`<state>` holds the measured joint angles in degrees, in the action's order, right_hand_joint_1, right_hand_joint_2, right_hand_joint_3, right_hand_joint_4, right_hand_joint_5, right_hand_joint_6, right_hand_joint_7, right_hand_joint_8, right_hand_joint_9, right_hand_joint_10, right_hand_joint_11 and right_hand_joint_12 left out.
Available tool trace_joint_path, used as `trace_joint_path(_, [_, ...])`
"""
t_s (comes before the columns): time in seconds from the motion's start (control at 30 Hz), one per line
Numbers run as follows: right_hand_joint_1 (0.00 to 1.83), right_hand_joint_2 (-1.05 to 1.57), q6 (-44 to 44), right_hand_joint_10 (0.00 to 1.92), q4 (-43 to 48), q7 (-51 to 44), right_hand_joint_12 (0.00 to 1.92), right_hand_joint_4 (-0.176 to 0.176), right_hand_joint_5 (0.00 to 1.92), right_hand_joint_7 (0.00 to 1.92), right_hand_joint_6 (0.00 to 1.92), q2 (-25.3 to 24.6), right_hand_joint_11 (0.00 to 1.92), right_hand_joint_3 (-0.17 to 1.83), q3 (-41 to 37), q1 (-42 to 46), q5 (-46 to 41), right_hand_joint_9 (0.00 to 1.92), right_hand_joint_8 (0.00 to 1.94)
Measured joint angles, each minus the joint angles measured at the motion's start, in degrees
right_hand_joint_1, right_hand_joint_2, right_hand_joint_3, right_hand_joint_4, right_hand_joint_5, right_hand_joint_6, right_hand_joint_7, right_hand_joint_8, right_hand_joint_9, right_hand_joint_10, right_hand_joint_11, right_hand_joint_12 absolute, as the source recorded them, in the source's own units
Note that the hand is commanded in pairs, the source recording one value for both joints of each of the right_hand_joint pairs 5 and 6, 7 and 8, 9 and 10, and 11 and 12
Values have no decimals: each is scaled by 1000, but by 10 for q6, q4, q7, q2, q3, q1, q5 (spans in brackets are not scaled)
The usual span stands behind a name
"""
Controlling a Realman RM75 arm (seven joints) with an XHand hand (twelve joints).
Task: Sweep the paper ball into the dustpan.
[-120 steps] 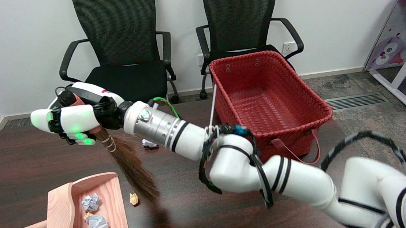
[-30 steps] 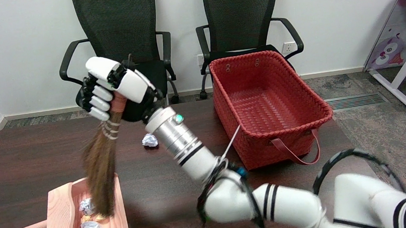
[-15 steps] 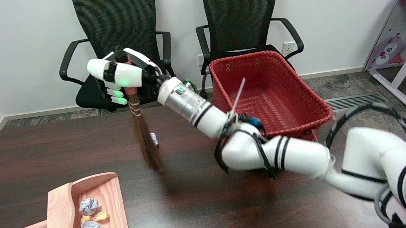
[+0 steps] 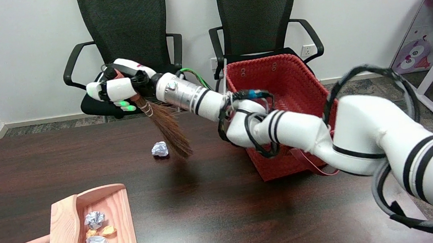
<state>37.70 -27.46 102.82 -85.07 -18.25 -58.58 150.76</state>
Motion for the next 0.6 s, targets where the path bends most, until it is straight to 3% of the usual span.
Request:
trace_joint_path(0.27, [896, 1098, 8, 1920, 91, 128, 1920, -34, 1920, 1920, 1920, -39, 1920, 1767, 93, -52, 49, 1920, 1920])
trace_joint_path(0.6, [899, 1107, 2, 1920, 143, 257, 1920, -35, 1920, 1920, 1920, -72, 1920, 1753, 193, -81, 81, 1920, 1920])
